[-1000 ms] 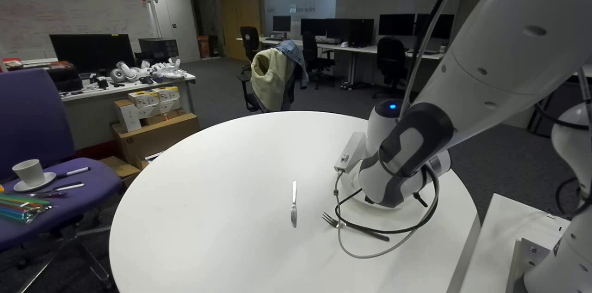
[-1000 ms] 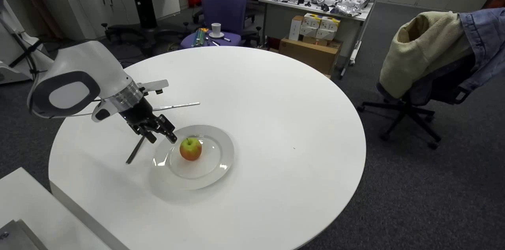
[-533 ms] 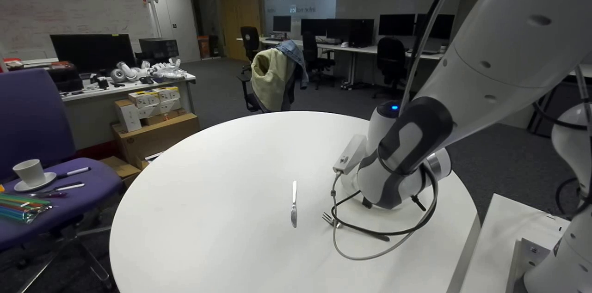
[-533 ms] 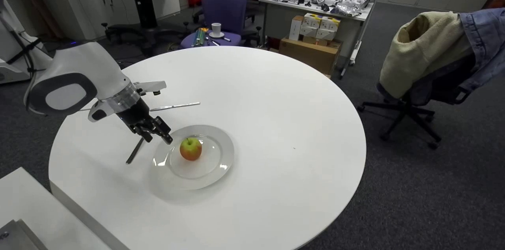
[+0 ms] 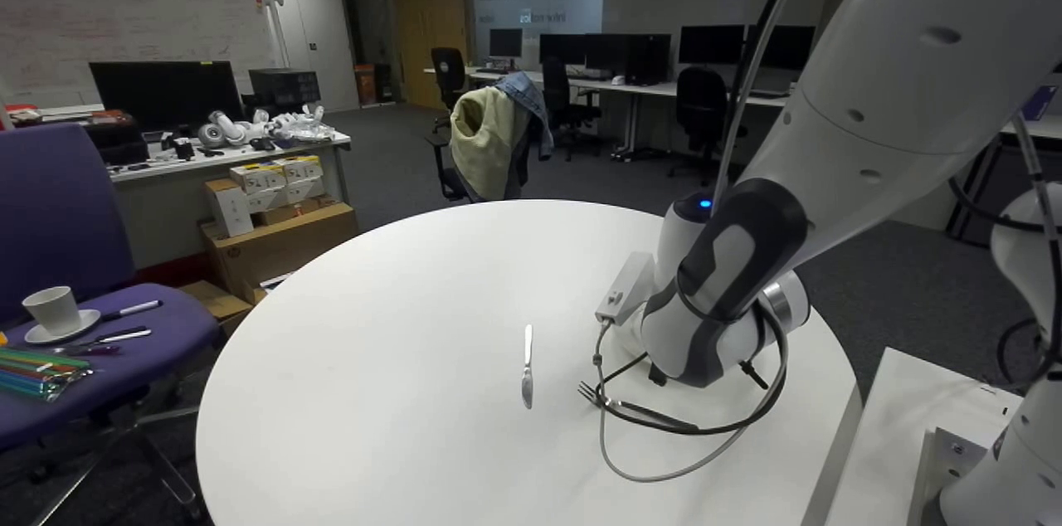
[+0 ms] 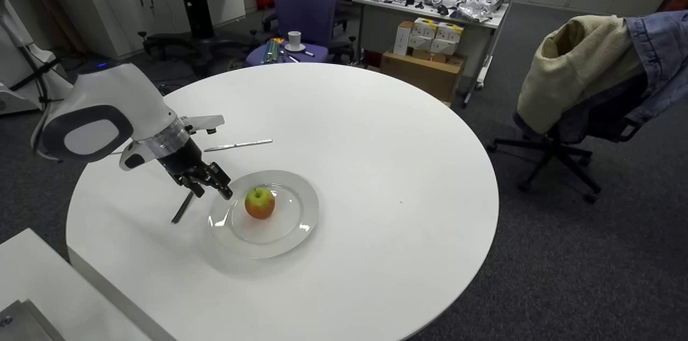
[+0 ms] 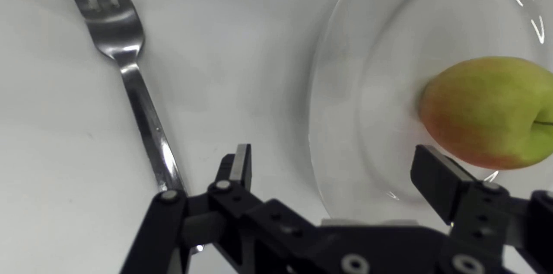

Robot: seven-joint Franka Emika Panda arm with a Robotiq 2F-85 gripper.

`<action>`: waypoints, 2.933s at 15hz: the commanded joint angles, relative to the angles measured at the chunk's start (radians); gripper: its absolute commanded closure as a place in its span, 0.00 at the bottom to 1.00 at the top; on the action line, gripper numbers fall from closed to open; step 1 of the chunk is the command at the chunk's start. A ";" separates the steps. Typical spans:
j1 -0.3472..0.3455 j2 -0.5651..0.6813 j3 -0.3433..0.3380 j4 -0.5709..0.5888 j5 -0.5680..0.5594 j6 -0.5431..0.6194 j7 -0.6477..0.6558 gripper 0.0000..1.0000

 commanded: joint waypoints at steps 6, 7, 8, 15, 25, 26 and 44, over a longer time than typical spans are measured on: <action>-0.063 -0.012 0.049 0.004 -0.003 0.007 -0.030 0.00; -0.065 -0.008 0.051 0.004 -0.004 0.005 -0.030 0.00; -0.067 -0.006 0.053 0.005 -0.005 0.003 -0.029 0.00; -0.087 -0.012 0.072 0.005 0.001 0.013 -0.036 0.10; -0.443 -0.184 0.387 -0.013 -0.007 0.224 -0.074 0.00; -0.472 -0.190 0.413 -0.013 -0.009 0.229 -0.078 0.00; -1.066 -0.223 0.895 -0.022 -0.035 0.258 -0.174 0.00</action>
